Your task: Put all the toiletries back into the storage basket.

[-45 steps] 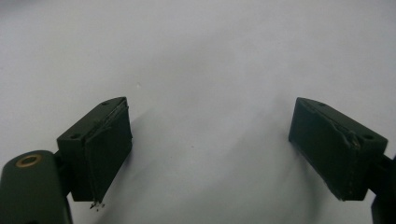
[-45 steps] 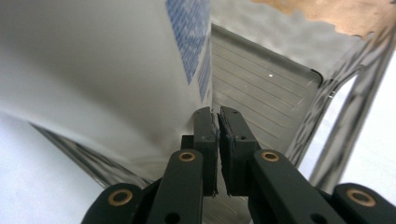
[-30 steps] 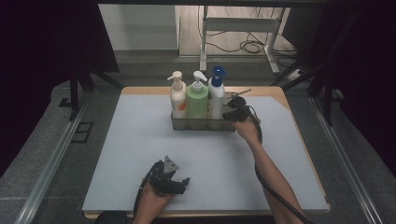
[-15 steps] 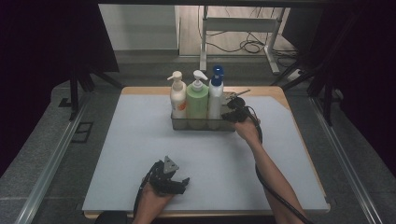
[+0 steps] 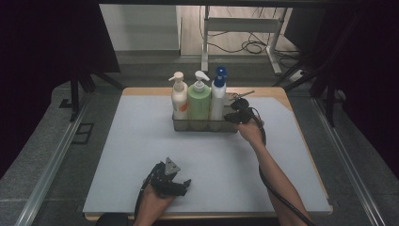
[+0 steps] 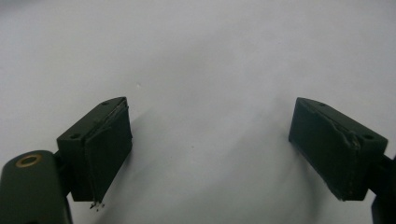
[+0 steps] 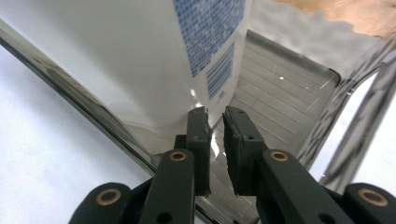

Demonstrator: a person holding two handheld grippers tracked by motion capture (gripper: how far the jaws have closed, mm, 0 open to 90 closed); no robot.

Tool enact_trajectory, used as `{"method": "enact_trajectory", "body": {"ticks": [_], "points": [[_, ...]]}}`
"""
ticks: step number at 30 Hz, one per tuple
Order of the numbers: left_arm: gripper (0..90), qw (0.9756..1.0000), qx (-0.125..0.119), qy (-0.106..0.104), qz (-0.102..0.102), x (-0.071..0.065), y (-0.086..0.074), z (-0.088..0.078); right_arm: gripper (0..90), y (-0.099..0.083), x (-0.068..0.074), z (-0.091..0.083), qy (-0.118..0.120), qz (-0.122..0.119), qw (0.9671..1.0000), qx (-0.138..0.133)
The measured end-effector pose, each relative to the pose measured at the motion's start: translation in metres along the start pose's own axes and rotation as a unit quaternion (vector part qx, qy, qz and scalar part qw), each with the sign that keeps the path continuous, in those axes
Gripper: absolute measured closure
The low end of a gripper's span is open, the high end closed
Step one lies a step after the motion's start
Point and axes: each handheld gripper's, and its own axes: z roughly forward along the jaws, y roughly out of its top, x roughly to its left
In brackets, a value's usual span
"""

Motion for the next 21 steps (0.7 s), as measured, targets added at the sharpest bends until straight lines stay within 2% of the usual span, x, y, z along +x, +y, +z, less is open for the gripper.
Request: {"method": "enact_trajectory", "body": {"ticks": [3, 7, 14, 21], "points": [[13.1, 1.0, 0.0, 0.0, 0.0, 0.0, 0.0, 0.0, 75.8, 0.0, -0.001, -0.003, 0.001, 0.004, 1.0, -0.004], [13.1, 1.0, 0.0, 0.0, 0.001, 0.0, 0.0, 0.0, 71.6, 0.001, 0.0, -0.009, -0.004, -0.004, 0.9999, -0.015], [13.1, 1.0, 0.0, 0.0, 0.0, 0.0, 0.0, 0.0, 59.9, 0.001, -0.001, -0.019, -0.005, 0.004, 0.9996, -0.028], [13.1, 1.0, -0.001, 0.0, 0.0, 0.0, 0.0, 0.0, 48.2, -0.001, -0.001, -0.026, -0.002, -0.004, 0.9993, -0.037]]}}
